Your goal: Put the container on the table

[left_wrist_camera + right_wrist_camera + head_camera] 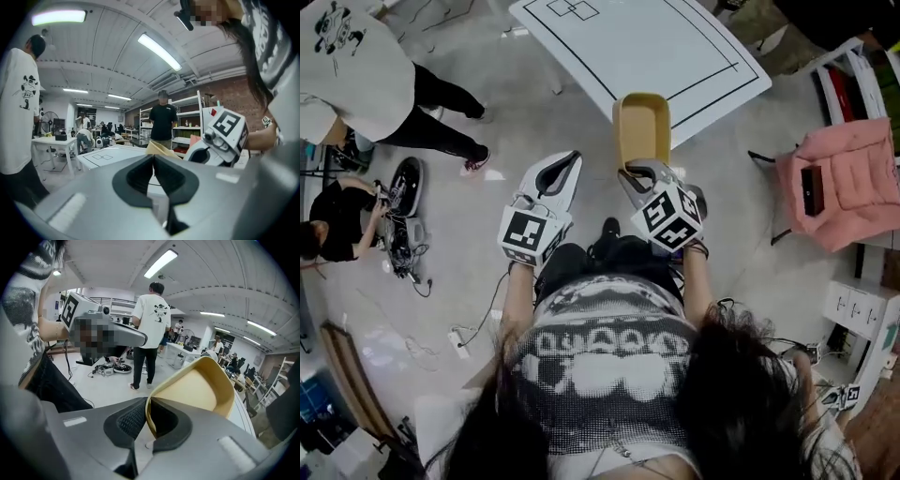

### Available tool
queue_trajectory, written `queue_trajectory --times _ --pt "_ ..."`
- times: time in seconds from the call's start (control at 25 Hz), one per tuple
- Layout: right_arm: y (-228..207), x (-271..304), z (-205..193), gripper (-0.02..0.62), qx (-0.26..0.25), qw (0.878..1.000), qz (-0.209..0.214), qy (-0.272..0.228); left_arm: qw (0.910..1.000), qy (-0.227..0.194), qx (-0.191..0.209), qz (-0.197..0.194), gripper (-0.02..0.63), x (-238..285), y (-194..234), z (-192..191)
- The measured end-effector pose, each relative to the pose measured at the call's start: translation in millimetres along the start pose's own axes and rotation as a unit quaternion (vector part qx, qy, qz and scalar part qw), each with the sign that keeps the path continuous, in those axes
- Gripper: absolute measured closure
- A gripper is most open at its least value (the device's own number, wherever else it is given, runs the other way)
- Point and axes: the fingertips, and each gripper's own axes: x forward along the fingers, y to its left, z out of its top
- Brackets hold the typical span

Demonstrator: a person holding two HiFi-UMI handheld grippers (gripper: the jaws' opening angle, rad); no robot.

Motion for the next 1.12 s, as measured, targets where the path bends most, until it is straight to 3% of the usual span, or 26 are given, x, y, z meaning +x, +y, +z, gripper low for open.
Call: queue_trajectory --times 0.24,0.44,0.76,1.12 --pt "-32.2 31.9 -4.1 0.572 -0.002 0.999 0.037 -0.008 0.9993 0.018 -0.01 0.03 0.606 36.9 26.6 -5.7" --pt "-50.5 43.5 -7.0 0.572 0.006 0.999 0.045 -0.007 0.9992 0.026 -0.009 0.028 0.606 60.5 38.6 0.0" --pt "-107.6 71.3 -9.5 0.572 0.03 0.999 0.029 0.003 0.9994 0.034 0.002 -0.009 0.606 120.3 70.5 6.0" --pt "-202.6 140.9 17.5 0.572 0.03 0.999 0.012 0.04 0.9973 0.023 0.019 -0.067 0.606 197.2 156.0 23.9"
